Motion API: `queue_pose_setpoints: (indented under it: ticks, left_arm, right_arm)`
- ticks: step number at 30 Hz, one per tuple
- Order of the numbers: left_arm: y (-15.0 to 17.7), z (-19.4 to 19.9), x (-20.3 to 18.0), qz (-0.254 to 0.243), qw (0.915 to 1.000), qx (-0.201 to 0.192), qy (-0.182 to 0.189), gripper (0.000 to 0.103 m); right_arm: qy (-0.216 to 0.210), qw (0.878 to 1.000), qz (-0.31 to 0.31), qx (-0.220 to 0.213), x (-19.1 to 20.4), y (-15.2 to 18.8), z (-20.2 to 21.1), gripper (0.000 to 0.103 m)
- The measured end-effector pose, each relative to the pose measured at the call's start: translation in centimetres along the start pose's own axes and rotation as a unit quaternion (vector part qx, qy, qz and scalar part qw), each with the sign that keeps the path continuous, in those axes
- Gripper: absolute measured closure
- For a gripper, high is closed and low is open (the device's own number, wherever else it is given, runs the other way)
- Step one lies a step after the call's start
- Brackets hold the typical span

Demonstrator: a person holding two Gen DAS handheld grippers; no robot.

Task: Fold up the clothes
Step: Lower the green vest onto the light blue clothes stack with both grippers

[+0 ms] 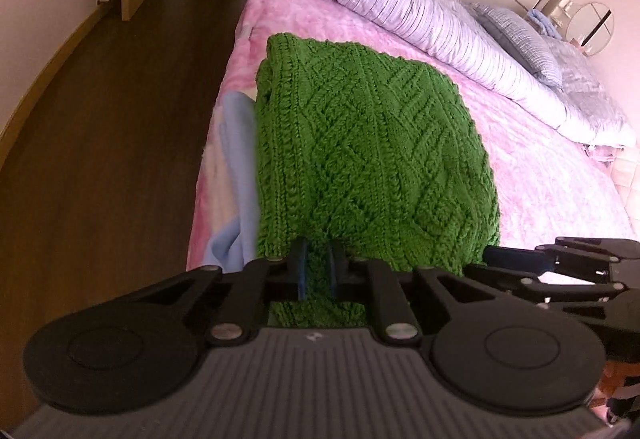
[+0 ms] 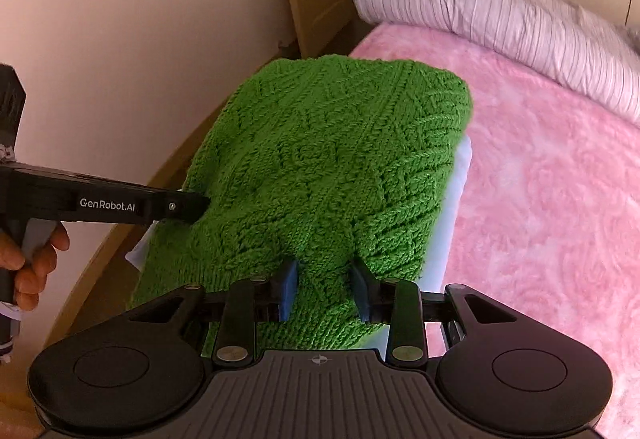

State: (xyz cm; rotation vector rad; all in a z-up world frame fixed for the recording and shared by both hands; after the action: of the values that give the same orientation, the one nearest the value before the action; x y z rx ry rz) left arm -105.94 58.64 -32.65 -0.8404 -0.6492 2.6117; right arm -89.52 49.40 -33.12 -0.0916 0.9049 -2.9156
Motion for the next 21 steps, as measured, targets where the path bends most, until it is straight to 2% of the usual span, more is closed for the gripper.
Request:
queue_pose_setpoints:
  ticks: [3, 6, 9, 11, 16, 21]
  left_arm:
    - [-1.6, 1.1, -1.1, -0.011, 0.9999, 0.002, 0.000, 0.093]
    - [-3.7, 1.9, -1.6, -0.025, 0.9996, -0.015, -0.004, 0.093]
    - [-5.2, 1.3, -1.5, -0.032, 0.9991, -0.027, 0.005, 0.093]
    - [-5.6, -0.1, -1.2, -0.042, 0.9989, -0.018, 0.006, 0.093]
    - [-4.4, -2.9, 1.2, -0.037, 0.9993, -0.001, -0.006, 0.094]
    - [-4.6, -2.6, 2.1, -0.009, 0.9999, -0.002, -0.010, 0.096]
  right_arm:
    - [-0.011, 0.999, -0.029, 0.007, -1.3, -1.2, 1.2, 0.069]
    - [-0.008, 0.997, -0.077, -0.015, -3.5, -3.1, 2.7, 0.069]
    - [0.001, 0.992, -0.120, -0.029, -5.6, -5.1, 2.6, 0.069]
    - [0.009, 0.991, -0.131, -0.028, -6.6, -6.0, 1.4, 0.069]
    - [-0.001, 0.994, -0.112, -0.005, -6.1, -5.8, -2.0, 0.069]
    - [0.023, 0.999, -0.028, 0.007, -3.4, -6.0, -3.1, 0.069]
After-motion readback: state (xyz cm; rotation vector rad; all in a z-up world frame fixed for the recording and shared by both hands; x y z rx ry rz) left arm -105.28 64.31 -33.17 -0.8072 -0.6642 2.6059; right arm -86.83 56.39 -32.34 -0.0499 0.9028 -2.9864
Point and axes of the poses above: each gripper's, at about its wrist camera, not at the fingertips, and z roughly against the way its jaws point, x to its left, y to its underside, the point moved 7 cm from there along -z, roughly the way its jaws point, and after that the axes turned 11 degrees about y, right-handed, at the moved point
